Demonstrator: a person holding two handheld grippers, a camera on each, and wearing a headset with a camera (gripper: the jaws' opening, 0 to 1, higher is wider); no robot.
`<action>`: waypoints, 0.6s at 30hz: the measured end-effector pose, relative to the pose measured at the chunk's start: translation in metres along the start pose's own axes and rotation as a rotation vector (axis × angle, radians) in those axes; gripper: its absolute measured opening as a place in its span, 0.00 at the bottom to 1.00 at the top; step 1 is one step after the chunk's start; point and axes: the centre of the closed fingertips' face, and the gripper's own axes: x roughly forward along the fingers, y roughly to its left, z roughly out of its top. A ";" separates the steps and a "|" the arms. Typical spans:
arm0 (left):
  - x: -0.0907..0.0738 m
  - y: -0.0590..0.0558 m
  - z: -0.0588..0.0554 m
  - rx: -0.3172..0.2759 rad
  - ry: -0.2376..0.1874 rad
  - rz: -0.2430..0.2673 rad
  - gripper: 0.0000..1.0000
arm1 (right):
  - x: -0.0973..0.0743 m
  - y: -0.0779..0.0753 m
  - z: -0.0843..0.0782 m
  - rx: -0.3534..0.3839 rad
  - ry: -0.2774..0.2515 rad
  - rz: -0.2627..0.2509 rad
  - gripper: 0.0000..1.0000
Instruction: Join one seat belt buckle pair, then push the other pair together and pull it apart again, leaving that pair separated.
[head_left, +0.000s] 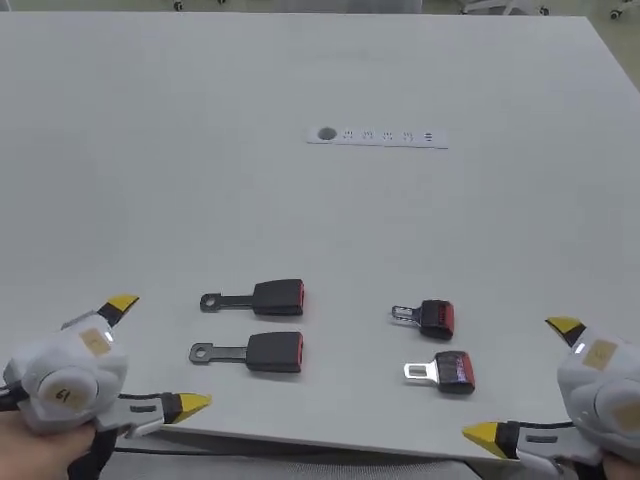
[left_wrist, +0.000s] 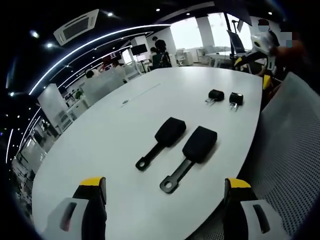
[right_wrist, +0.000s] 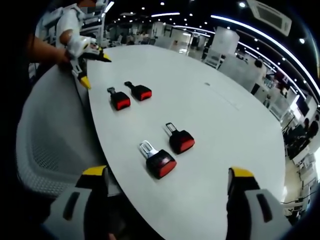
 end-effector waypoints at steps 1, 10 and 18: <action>0.001 0.000 -0.001 0.005 0.002 -0.003 1.00 | 0.000 0.001 0.002 -0.008 -0.008 0.005 1.00; -0.001 0.000 -0.007 0.043 0.036 -0.029 0.91 | 0.001 0.006 0.004 -0.057 0.003 0.057 0.88; 0.005 -0.009 -0.013 0.185 0.087 -0.118 0.86 | 0.002 0.010 0.007 -0.174 0.014 0.122 0.76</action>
